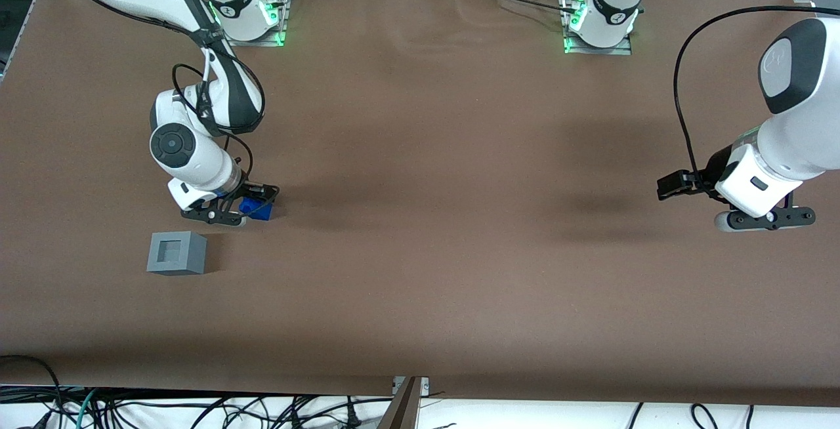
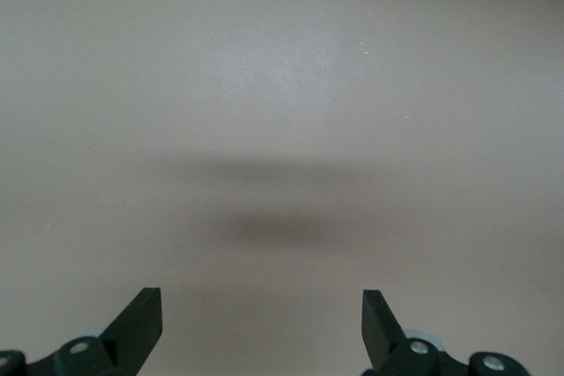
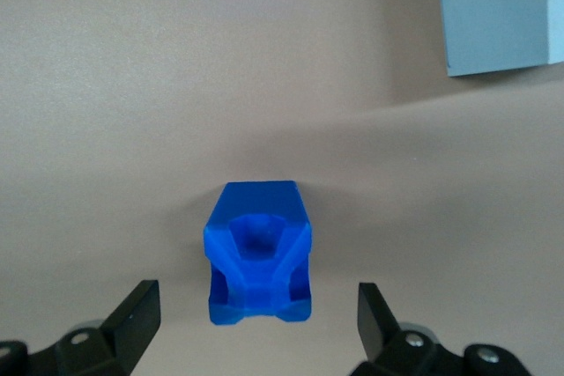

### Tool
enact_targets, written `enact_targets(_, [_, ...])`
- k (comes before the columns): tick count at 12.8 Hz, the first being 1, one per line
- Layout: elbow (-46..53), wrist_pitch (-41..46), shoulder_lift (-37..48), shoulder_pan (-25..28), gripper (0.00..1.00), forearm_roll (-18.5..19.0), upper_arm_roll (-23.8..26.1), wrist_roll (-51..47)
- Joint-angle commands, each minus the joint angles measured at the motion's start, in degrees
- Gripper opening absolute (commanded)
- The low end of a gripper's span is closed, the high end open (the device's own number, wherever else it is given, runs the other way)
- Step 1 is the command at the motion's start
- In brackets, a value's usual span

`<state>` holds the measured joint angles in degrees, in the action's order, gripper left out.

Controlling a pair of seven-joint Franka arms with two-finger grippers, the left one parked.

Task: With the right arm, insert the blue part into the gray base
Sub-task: 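Lift the blue part and carry it over the gray base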

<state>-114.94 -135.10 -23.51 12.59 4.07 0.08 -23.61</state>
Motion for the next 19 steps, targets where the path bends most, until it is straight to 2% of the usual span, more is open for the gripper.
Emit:
enact_targets(1, [0.2,-1.5,-1.0,0.2,0.99,-0.9,0.0,-0.3])
enact_targets(3, [0.2,-2.0,-1.4,0.1,0.99,-0.9,0.0,-0.2])
enact_targets(4, [0.2,-2.4,-1.4,0.0,0.87,-0.9,0.0,0.5])
enact_targets(5, [0.2,-2.5,-1.4,-0.1,0.6,-0.8,-0.1,0.8])
enact_targets(6, [0.2,-2.5,-1.4,-0.2,0.39,-0.8,-0.1,0.9])
enact_targets(7, [0.3,-2.5,-1.5,-0.2,0.26,-0.8,-0.1,2.0])
enact_targets(8, [0.4,-2.5,-1.4,-0.3,0.19,-0.8,-0.1,3.2])
enact_targets(10, [0.6,-2.3,-0.8,-0.4,0.14,-0.8,-0.2,3.8])
enact_targets(14, [4.4,2.0,2.1,-0.5,0.13,-0.6,-1.0,9.3])
enact_targets(17, [11.6,12.5,2.7,-0.5,0.13,-0.7,-5.7,17.8])
enact_targets(19, [14.6,16.3,2.7,-0.5,0.13,-0.8,-9.0,24.6])
